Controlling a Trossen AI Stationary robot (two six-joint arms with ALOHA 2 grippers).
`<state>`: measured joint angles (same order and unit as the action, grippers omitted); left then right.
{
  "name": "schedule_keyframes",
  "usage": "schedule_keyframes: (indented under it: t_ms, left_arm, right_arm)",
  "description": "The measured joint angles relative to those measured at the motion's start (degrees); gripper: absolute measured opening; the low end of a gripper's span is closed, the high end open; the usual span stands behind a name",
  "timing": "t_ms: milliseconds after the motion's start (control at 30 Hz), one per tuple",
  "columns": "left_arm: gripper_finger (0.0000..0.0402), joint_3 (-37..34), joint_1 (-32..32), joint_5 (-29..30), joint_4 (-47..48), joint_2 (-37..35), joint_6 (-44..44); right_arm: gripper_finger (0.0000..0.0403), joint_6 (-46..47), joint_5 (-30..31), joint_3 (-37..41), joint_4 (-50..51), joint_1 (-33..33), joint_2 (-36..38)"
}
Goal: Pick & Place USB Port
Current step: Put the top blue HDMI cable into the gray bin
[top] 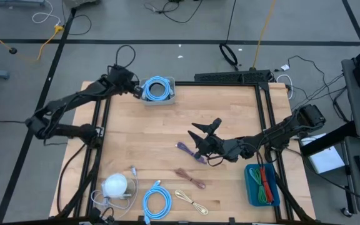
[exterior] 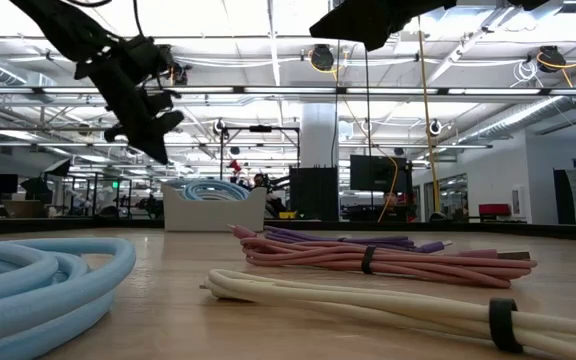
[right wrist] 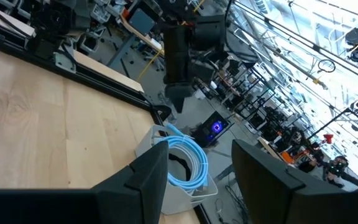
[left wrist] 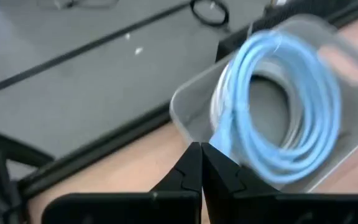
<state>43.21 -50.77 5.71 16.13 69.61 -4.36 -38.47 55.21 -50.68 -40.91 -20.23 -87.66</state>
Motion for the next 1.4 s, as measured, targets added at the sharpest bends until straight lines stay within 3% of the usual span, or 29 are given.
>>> schedule_keyframes:
  t_ms: [567, 1400]
  left_arm:
    - [0.0, -1.39, 1.3, -5.32, -7.96, 9.82, -0.84]
    - [0.0, -1.43, 1.91, -7.71, -5.74, 9.91, -2.01]
  right_arm:
    - [0.0169, 0.34, -1.41, 0.0, -0.02, -0.02, 0.0]
    - [0.0169, 0.3, -1.37, 0.0, -0.02, -0.02, 0.0]
